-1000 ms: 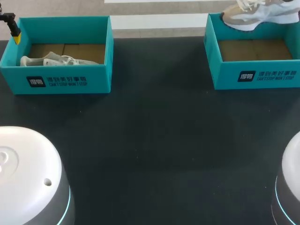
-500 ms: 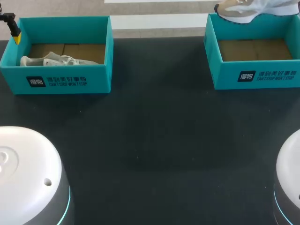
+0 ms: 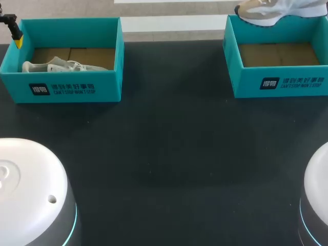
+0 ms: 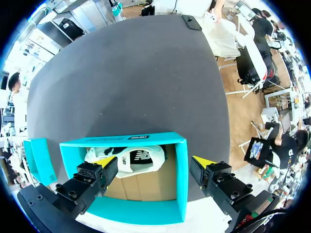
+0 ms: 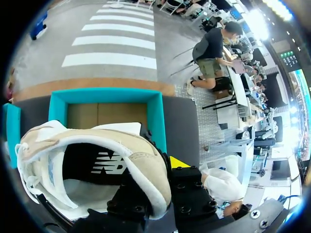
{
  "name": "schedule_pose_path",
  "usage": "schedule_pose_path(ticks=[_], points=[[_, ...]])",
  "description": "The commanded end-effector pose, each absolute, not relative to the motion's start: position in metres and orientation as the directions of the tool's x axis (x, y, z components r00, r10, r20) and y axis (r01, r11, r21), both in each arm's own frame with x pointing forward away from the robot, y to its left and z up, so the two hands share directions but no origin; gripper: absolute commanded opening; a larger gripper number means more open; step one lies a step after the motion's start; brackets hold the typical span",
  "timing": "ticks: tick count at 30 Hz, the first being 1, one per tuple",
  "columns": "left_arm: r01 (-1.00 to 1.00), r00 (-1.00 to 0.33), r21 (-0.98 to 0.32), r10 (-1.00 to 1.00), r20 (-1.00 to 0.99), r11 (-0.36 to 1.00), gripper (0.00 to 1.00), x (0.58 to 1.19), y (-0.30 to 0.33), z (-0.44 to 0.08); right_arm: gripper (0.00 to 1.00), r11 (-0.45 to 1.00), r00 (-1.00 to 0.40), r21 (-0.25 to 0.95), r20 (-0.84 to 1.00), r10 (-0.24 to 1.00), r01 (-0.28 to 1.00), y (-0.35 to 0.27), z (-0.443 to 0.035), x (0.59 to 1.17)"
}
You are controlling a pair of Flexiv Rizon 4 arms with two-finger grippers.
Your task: Take the shoe out of the shoebox, open the shoe tongue, remove and reinsert the insole, then place the shoe into the shoebox
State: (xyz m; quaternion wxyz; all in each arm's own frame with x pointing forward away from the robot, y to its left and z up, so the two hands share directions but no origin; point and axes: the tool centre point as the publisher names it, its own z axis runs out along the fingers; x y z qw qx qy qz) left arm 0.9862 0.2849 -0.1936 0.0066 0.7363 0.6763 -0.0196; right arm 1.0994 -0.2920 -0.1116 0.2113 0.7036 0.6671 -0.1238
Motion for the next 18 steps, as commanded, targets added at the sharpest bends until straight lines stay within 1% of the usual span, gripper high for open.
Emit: schedule_pose_path(ticks=[1, 6, 9, 14, 18], points=[[0.996, 0.085, -0.015, 0.996, -0.037, -0.086, 1.0, 0.986, 0.285, -0.193, 0.0, -0.016, 0.081, 0.145, -0.456, 0.886, 0.989, -0.285, -0.108, 1.09], [0.996, 0.085, -0.015, 0.996, -0.037, -0.086, 1.0, 0.986, 0.285, -0.193, 0.0, -0.005, 0.07, 0.141, -0.462, 0.884, 0.99, -0.255, -0.101, 1.054], [0.996, 0.085, -0.015, 0.996, -0.037, -0.086, 1.0, 0.986, 0.285, -0.193, 0.0, -0.009, 0.081, 0.163, -0.44, 0.894, 0.987, -0.234, -0.096, 1.029], [0.996, 0.085, -0.015, 0.996, -0.037, -0.086, 1.0, 0.986, 0.285, -0.193, 0.0, -0.002, 0.092, 0.191, -0.461, 0.883, 0.982, -0.194, -0.088, 0.989], [0.996, 0.085, -0.015, 0.996, -0.037, -0.086, 1.0, 0.986, 0.285, -0.193, 0.0, -0.027, 0.117, 0.203, -0.449, 0.886, 0.979, -0.165, -0.086, 0.958]])
